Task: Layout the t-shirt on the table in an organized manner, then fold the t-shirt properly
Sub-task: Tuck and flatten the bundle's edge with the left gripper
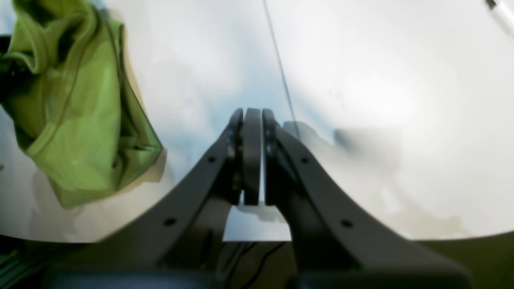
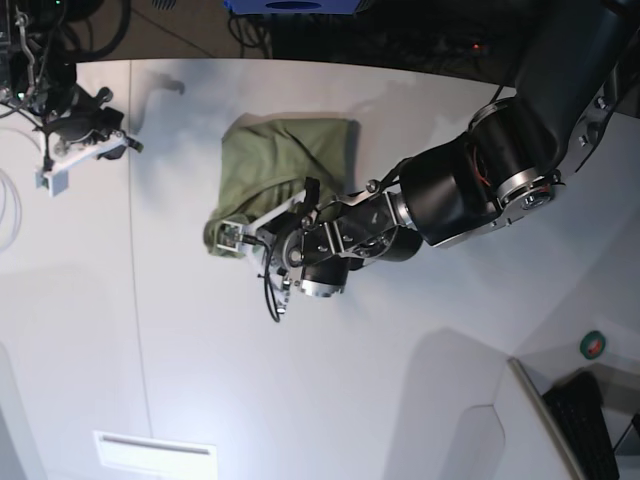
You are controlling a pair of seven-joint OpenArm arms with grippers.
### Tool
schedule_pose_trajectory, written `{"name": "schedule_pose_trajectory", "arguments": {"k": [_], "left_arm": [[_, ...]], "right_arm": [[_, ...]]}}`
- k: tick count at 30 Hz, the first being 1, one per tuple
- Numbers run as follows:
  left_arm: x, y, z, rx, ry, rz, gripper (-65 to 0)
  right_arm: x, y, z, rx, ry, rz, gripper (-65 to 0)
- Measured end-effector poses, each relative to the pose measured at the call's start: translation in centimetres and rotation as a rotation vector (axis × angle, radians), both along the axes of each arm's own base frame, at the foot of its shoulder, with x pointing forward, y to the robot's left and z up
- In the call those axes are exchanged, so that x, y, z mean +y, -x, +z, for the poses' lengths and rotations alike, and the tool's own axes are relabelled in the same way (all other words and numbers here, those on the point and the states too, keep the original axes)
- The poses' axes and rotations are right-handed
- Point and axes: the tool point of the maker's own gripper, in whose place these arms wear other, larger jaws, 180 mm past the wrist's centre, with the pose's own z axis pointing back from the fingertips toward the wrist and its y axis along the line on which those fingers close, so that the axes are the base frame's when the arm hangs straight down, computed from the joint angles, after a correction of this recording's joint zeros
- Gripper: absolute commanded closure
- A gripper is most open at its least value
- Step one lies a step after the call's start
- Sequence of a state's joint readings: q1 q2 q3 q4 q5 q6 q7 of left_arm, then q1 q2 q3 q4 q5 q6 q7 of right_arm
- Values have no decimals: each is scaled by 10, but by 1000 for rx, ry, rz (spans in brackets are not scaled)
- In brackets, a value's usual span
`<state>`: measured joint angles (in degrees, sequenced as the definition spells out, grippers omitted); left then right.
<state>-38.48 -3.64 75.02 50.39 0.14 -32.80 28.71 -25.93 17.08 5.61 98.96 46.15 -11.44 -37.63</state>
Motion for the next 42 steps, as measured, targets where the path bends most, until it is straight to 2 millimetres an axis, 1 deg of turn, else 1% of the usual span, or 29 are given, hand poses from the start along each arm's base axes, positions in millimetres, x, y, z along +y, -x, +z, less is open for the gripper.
{"name": "schedule_pose_trajectory", "arguments": {"k": [2, 5, 11, 18, 19, 21, 23, 25, 26, 28, 29, 30, 32, 33, 35, 36, 37, 39, 40, 41, 42], "left_arm": [[-6, 2, -1, 7, 17, -5, 0], [-13, 2, 2, 7, 31, -12, 0], [-22, 5, 5, 15, 70, -28, 0], [-32, 0, 13, 13, 103, -23, -5], [-33, -3, 16, 16, 123, 1, -66], [-34, -15, 25, 2, 152, 36, -221], [-40, -21, 38, -15, 184, 31, -362], [-46, -15, 45, 15, 185, -20, -477], [-44, -11, 44, 27, 156, -37, -530], [-40, -8, 40, 32, 116, -46, -602], [-40, -8, 40, 36, 117, -44, -624], [-39, -10, 41, 34, 119, -39, -627], [-37, -17, 47, 17, 120, -26, -604], [-42, -22, 56, 8, 159, -7, -583], [-53, -39, 88, -24, 273, 53, -525], [-55, -52, 107, -52, 318, 92, -485], [-50, -66, 124, -90, 329, 137, -436], [-30, -85, 149, -162, 345, 233, -311], [-21, -85, 157, -179, 369, 262, -212], [-11, -81, 157, -176, 391, 297, -97], [-1, -72, 150, -165, 404, 334, 0]], "right_arm": [[5, 3, -6, 16, -18, -12, 0], [6, 8, -13, 39, -23, -23, 0], [6, 8, -13, 37, -23, -23, 0], [6, 6, -13, 34, -23, -23, 0], [5, 6, -13, 34, -22, -23, 0], [5, 6, -13, 33, -21, -23, 0], [6, 5, -12, 33, -23, -22, 0], [4, 1, -13, 30, -22, -26, 0], [3, -1, -14, 30, -22, -28, 0], [2, -4, -17, 33, -20, -33, 0], [5, -3, -19, 39, -17, -17, 0], [10, -1, -22, 49, -14, 8, 0], [27, -2, -25, 59, -37, 46, 0], [35, -3, -25, 59, -58, 56, 0], [42, -10, -22, 42, -65, 75, 0], [40, -13, -21, 34, -59, 76, 0], [39, -16, -20, 28, -55, 76, 0], [34, -19, -18, 19, -42, 73, 0], [30, -19, -19, 19, -13, 82, 0], [26, -20, -20, 16, 19, 91, 0], [25, -19, -20, 16, 45, 102, 0]]}}
